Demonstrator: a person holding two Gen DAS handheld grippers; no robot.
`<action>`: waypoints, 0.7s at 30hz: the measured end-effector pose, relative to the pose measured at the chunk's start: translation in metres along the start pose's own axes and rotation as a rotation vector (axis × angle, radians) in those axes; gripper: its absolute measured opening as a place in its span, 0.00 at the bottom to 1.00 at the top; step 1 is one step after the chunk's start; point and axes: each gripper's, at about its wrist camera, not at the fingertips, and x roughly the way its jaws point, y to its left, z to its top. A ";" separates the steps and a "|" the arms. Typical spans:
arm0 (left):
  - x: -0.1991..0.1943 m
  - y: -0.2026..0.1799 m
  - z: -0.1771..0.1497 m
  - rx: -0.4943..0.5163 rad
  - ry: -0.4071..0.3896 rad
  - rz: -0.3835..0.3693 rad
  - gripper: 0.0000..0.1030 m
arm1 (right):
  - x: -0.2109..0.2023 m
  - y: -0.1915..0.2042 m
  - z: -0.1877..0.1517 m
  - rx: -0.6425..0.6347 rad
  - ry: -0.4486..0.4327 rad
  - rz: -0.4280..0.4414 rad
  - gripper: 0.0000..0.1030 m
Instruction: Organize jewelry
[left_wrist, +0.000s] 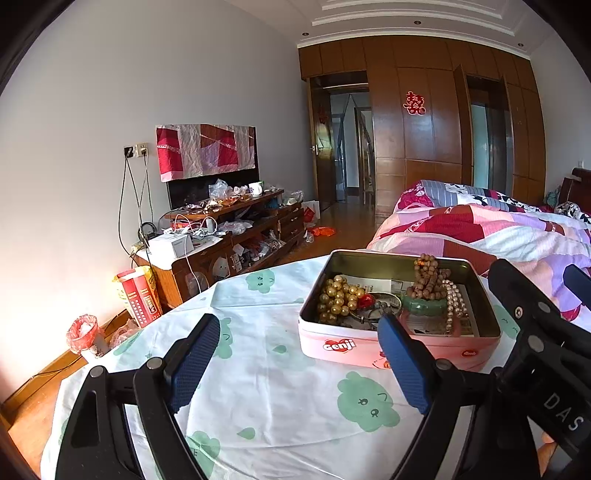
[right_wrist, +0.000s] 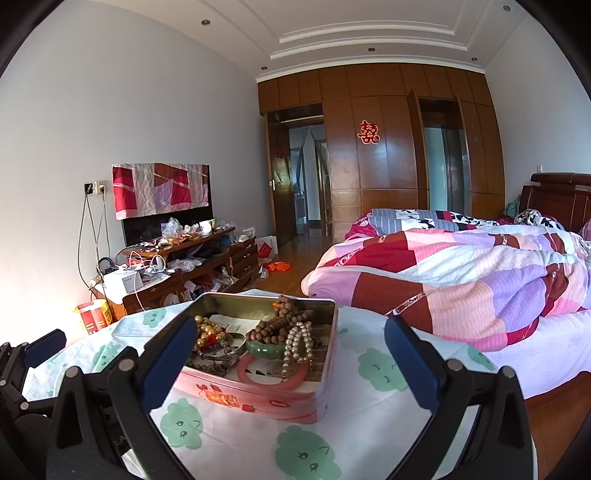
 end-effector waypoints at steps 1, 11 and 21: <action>0.000 -0.001 0.000 0.002 0.000 0.000 0.85 | 0.000 -0.001 0.000 0.001 0.000 0.000 1.00; -0.001 -0.001 0.000 0.002 0.001 0.002 0.85 | -0.002 -0.001 -0.001 0.002 0.002 -0.007 1.00; -0.001 -0.001 -0.001 0.002 0.002 0.004 0.86 | -0.002 -0.002 -0.001 -0.001 0.002 -0.008 1.00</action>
